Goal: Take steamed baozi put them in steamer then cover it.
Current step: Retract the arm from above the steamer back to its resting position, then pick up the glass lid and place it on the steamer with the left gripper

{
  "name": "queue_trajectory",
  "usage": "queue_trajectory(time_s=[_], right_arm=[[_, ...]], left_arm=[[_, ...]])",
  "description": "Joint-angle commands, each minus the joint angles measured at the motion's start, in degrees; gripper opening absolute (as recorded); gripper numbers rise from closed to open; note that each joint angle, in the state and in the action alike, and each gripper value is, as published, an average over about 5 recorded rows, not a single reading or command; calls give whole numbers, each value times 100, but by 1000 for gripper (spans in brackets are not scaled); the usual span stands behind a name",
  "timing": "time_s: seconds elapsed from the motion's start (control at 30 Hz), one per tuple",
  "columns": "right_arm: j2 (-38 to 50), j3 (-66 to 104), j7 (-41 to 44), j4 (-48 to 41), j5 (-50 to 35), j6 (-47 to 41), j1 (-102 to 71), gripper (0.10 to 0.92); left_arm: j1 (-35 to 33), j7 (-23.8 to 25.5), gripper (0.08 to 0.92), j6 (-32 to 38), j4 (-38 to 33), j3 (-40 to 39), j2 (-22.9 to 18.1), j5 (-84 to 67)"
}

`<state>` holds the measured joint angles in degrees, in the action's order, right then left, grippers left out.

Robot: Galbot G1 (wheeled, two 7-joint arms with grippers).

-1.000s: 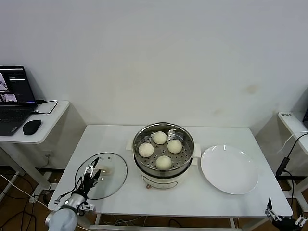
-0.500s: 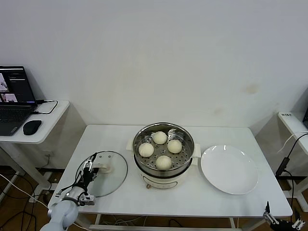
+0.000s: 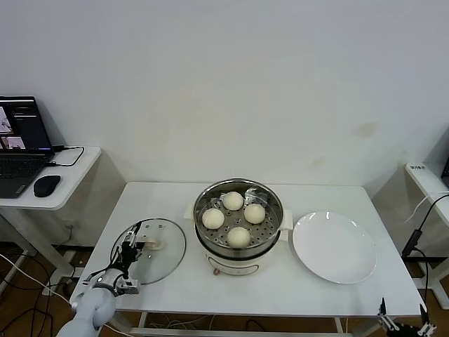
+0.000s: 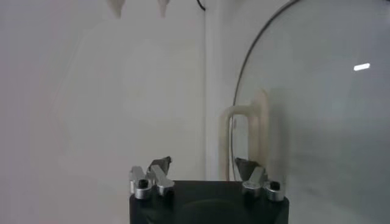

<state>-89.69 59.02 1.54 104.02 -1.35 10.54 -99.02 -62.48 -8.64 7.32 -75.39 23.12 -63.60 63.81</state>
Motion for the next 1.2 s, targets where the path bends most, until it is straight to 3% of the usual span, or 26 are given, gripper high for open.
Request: queue_trajectory(time_s=[0.03, 0.33, 0.83, 1.0, 1.2], right_arm=[[-17, -34, -1, -40, 82, 20, -3, 823], [-41, -45, 2, -56, 134, 29, 2, 823], [-59, -77, 2, -63, 210, 51, 3, 823], [-59, -111, 4, -61, 252, 67, 5, 823], [-55, -196, 17, -1, 320, 79, -6, 823]], left_arm=[[117, 36, 693, -20, 127, -62, -6, -140], [290, -17, 610, 42, 544, -89, -57, -160], [189, -188, 188, 205, 530, -39, -88, -250], [-37, -325, 155, 185, 134, 123, -61, -249], [-583, -330, 155, -126, -902, 516, 78, -376]])
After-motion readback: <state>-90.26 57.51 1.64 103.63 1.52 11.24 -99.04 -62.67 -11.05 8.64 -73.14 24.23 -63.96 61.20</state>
